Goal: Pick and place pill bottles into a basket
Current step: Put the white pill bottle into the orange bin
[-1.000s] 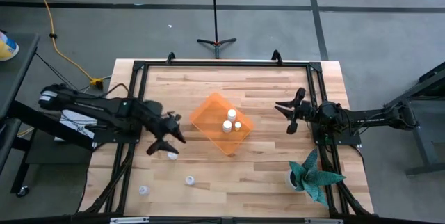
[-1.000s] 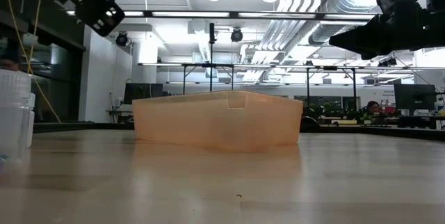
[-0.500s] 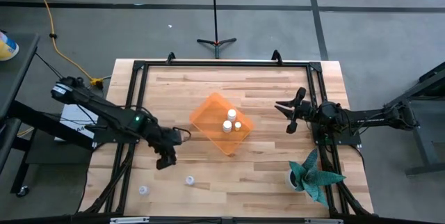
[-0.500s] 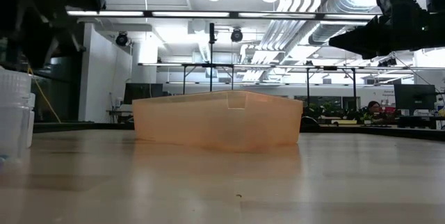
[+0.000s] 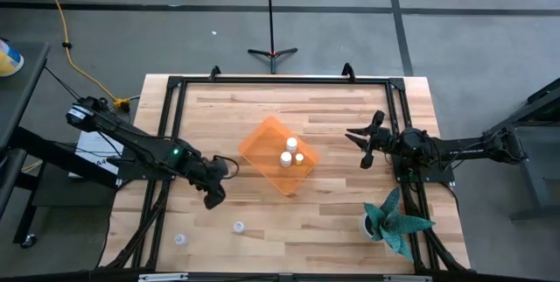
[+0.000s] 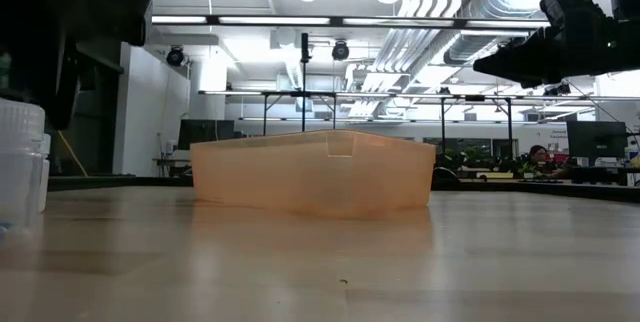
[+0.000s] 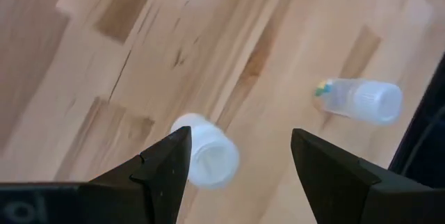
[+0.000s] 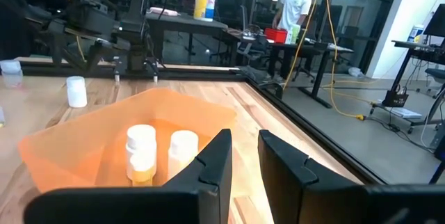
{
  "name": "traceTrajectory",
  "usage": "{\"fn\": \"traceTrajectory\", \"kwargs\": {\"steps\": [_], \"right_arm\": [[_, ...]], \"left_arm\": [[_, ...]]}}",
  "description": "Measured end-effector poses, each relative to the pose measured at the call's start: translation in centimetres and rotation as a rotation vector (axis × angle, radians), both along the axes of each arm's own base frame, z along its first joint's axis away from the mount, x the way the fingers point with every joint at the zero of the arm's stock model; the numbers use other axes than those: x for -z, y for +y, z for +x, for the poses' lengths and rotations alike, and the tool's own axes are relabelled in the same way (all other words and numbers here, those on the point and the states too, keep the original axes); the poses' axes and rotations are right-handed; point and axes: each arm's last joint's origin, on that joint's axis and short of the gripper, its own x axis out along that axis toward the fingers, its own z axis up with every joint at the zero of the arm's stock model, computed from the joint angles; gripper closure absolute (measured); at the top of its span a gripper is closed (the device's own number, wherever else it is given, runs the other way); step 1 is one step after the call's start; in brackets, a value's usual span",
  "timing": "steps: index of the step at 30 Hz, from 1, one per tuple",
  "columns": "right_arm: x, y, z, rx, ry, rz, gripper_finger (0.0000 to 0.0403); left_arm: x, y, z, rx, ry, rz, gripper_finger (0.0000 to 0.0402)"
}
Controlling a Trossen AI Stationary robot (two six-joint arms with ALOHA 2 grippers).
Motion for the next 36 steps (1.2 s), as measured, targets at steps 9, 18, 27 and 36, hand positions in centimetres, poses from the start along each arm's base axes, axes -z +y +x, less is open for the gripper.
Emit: {"fn": "traceTrajectory", "kwargs": {"steps": [9, 18, 27, 36], "right_arm": [[0.0, 0.0, 0.0, 0.000, 0.004, -0.003, 0.0340], [0.4, 0.0, 0.0, -0.001, 0.046, -0.026, 0.0340], [0.5, 0.0, 0.0, -0.001, 0.064, -0.048, 0.0340], [0.5, 0.0, 0.0, 0.001, 0.064, -0.048, 0.0340]], "left_arm": [[0.3, 0.0, -0.3, -0.318, 0.131, -0.135, 0.0122], [1.4, -0.5, 0.2, -0.388, 0.263, -0.221, 0.0122], [2.7, -0.7, 0.7, -0.398, 0.321, -0.190, 0.0122], [2.7, -0.6, 0.8, -0.411, 0.285, -0.142, 0.0122]]}}
